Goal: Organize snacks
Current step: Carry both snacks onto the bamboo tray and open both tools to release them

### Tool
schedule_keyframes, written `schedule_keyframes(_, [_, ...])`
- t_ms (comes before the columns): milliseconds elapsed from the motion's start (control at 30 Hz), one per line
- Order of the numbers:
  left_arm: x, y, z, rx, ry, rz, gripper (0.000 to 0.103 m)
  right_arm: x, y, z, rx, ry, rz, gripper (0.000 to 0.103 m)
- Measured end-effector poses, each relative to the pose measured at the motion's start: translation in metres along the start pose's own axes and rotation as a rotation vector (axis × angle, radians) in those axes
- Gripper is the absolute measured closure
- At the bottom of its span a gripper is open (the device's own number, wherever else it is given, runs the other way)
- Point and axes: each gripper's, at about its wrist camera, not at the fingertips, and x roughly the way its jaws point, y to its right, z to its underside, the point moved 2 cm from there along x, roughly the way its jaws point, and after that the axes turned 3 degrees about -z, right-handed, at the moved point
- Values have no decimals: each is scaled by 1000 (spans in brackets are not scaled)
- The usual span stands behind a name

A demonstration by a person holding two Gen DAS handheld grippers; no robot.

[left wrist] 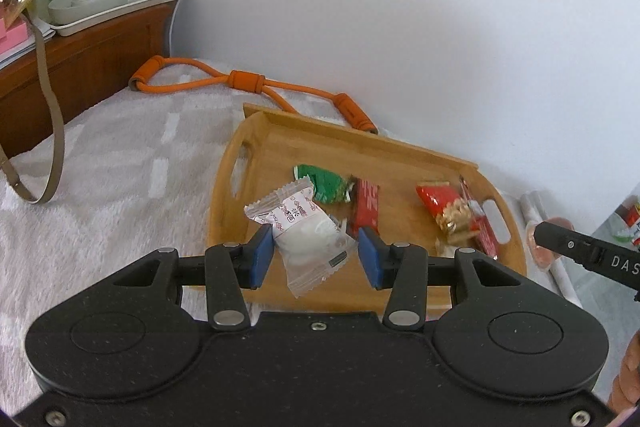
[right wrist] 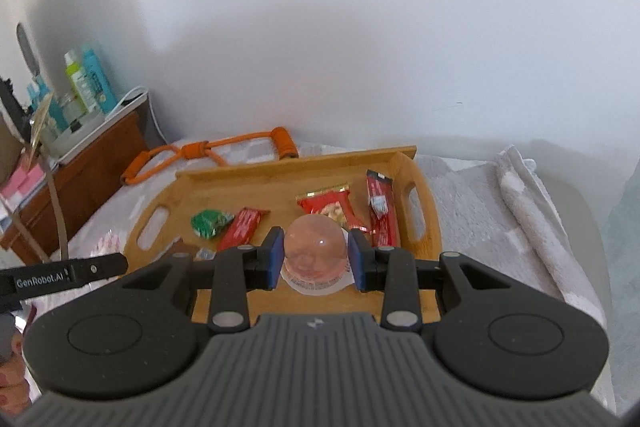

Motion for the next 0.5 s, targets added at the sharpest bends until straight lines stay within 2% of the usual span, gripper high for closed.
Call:
schedule_keyframes(267, [27,0,-34,-16,-12,18,60,29,-3,-27,-8,-26,0,64])
schedule_keyframes(500, [68,10,-70,32,-21,16,60,69,-14,-56,-65,-45,11,64])
